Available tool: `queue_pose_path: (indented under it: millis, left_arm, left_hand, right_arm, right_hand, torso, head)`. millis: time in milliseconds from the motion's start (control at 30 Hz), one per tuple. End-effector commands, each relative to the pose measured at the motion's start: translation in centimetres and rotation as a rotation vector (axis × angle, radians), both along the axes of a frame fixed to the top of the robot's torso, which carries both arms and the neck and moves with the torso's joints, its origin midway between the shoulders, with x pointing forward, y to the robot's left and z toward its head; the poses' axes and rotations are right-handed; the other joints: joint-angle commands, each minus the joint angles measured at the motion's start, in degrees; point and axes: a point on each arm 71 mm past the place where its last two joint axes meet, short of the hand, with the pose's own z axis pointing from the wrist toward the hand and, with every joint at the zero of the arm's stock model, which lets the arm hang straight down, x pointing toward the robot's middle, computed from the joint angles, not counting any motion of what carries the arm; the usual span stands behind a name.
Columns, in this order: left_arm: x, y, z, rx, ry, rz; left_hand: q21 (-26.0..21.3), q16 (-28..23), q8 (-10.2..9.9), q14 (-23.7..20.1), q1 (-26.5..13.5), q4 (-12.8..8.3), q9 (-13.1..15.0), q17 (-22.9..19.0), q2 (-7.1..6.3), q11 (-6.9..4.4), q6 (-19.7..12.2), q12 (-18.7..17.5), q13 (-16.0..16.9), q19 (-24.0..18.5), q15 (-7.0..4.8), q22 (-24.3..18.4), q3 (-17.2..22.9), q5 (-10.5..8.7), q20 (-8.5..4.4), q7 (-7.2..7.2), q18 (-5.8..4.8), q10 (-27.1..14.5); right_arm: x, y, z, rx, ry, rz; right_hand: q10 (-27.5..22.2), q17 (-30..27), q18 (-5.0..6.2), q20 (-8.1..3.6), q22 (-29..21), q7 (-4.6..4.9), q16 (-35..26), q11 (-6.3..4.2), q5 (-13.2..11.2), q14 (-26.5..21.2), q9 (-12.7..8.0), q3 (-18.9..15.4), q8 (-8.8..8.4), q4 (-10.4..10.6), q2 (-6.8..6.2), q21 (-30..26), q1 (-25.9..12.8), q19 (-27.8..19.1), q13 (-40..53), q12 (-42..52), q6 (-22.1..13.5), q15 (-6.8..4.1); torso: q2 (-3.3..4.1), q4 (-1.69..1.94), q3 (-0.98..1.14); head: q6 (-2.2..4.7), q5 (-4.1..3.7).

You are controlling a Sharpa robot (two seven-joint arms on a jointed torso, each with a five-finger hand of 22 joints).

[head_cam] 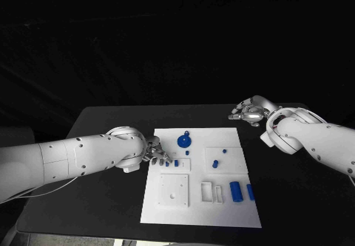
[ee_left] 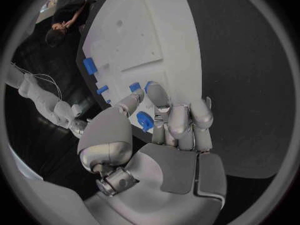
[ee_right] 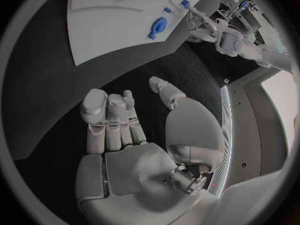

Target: Assemble the parts on the task board

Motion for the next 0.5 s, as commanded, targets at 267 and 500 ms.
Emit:
queue_pose_path:
  millis: [267,500]
  left_arm:
    - [0.4,0.8,1.8,-0.155,-0.054,0.081]
    - [1.4,-0.5,5.3,-0.415,-0.214,0.087]
  left_hand:
    - [-1.6,-2.36,-1.85,-2.1,1.47,2.79,0.37,-3.55,-3.68,0.68,-2.26,-1.4,-0.69,-1.31,-0.09,-1.1,1.66,-0.14,-2.26,0.73,5.38,-1.09]
    - [-9.61,-12.16,-7.59,-9.29,4.31,2.81,-1.46,-7.43,-3.5,3.87,-12.73,-10.32,-3.55,-8.24,2.92,-4.68,1.81,-0.1,-0.22,4.61,3.21,-10.25]
  right_arm:
    - [0.0,-0.1,0.0,0.003,0.001,0.008]
    - [0.1,-0.3,-0.1,0.002,-0.001,0.003]
  right_hand:
    - [-0.32,-0.04,8.06,-0.2,-0.06,0.5,-0.39,0.02,0.34,0.14,-0.04,-0.27,-0.17,0.02,0.51,-0.37,-0.12,0.01,-0.11,-0.08,-0.02,-0.06]
    - [-0.32,-0.03,8.06,-0.2,-0.06,0.5,-0.39,0.02,0.35,0.14,-0.04,-0.27,-0.17,0.01,0.52,-0.37,-0.12,0.01,-0.12,-0.07,-0.03,-0.06]
  torso:
    - [-0.05,-0.02,-0.01]
    - [-0.02,0.0,-0.02]
  head:
    - [0.5,-0.54]
    - [1.01,-0.87]
